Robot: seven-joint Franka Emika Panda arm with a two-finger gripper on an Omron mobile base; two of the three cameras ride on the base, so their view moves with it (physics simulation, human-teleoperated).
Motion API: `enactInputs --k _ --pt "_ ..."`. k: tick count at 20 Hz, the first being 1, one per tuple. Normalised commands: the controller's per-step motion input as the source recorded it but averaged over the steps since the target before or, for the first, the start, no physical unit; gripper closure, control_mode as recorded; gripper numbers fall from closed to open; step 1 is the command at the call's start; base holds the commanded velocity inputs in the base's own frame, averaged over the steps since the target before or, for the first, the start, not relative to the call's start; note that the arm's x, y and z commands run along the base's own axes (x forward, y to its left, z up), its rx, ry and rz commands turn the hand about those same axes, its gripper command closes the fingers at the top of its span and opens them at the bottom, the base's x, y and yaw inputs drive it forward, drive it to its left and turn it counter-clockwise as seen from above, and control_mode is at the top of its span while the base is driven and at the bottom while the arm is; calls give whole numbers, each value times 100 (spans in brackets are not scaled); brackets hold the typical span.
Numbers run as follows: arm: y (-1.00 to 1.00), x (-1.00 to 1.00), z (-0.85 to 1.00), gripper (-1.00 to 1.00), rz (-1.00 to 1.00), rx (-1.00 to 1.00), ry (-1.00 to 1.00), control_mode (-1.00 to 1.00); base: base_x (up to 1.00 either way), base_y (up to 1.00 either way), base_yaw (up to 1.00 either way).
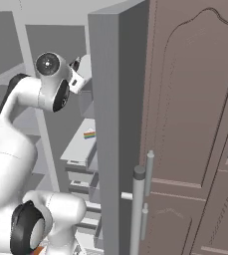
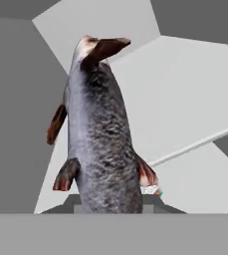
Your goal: Pick up the frozen fish from the freezer, place it on any shelf in the fridge, and close the fridge and freezer doors when done.
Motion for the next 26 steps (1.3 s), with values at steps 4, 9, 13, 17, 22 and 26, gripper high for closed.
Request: enactInputs --k 4,9,13,17,22,26 --pt "-15 74 -2 100 1 0 4 -100 0 0 0" --pt "-2 57 -20 100 0 -6 12 -100 0 0 0" --pt "-2 86 -16 100 1 -1 7 -100 0 0 0" --pt "0 57 -30 100 5 0 0 -100 0 0 0" --pt "0 54 -32 100 5 -1 0 -100 0 0 0" --pt "1 40 -36 -100 1 -6 0 -100 0 0 0"
